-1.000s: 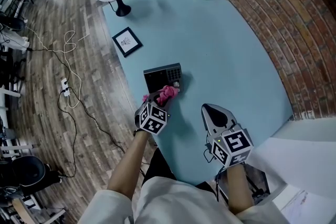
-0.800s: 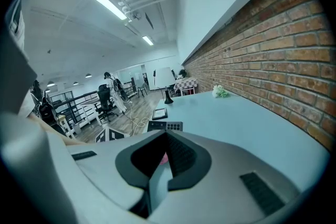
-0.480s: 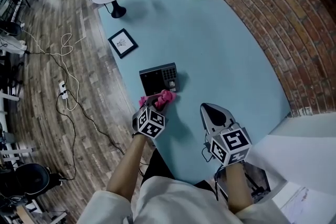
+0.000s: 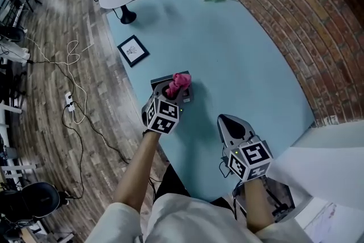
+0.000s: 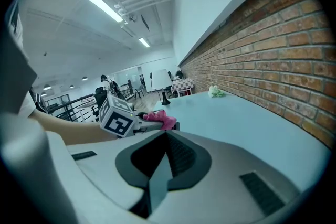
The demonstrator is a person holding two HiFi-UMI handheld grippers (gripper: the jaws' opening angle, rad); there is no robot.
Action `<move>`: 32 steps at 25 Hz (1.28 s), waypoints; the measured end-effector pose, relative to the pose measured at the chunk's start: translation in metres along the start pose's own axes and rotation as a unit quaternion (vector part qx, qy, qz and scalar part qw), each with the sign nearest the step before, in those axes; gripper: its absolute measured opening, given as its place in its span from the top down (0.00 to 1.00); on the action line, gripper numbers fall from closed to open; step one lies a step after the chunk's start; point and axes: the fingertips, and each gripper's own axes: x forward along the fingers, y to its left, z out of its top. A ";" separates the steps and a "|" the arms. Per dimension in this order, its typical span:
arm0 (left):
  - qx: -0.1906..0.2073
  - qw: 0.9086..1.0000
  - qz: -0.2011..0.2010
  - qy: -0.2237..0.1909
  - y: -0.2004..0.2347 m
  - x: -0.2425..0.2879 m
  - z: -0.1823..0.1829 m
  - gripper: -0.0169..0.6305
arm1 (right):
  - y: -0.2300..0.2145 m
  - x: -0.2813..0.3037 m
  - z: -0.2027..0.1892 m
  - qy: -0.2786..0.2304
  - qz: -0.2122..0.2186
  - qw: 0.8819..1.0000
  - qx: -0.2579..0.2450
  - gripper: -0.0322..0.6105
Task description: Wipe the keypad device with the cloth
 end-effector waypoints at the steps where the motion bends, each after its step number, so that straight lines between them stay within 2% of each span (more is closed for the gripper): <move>1: -0.001 1.000 0.002 0.001 0.004 0.004 0.002 0.82 | -0.001 -0.001 -0.001 0.001 -0.001 1.000 0.000 0.92; 6: -0.027 1.000 -0.008 0.014 0.013 0.023 -0.001 0.82 | -0.010 -0.001 -0.006 0.007 -0.013 1.000 0.005 0.92; 11: -0.064 0.998 -0.020 0.005 0.008 0.024 -0.009 0.82 | -0.013 -0.001 -0.009 0.010 -0.016 1.000 0.009 0.92; 16: -0.065 0.997 -0.038 0.020 -0.005 0.024 -0.024 0.82 | -0.014 0.002 -0.008 0.010 -0.015 1.000 0.010 0.92; 28: -0.054 0.989 -0.100 0.097 -0.071 0.026 -0.092 0.82 | -0.020 0.002 -0.011 0.011 -0.016 1.000 0.020 0.92; 32: -0.054 0.988 -0.100 0.101 -0.077 0.026 -0.104 0.82 | -0.022 0.001 -0.011 0.012 -0.017 1.000 0.022 0.92</move>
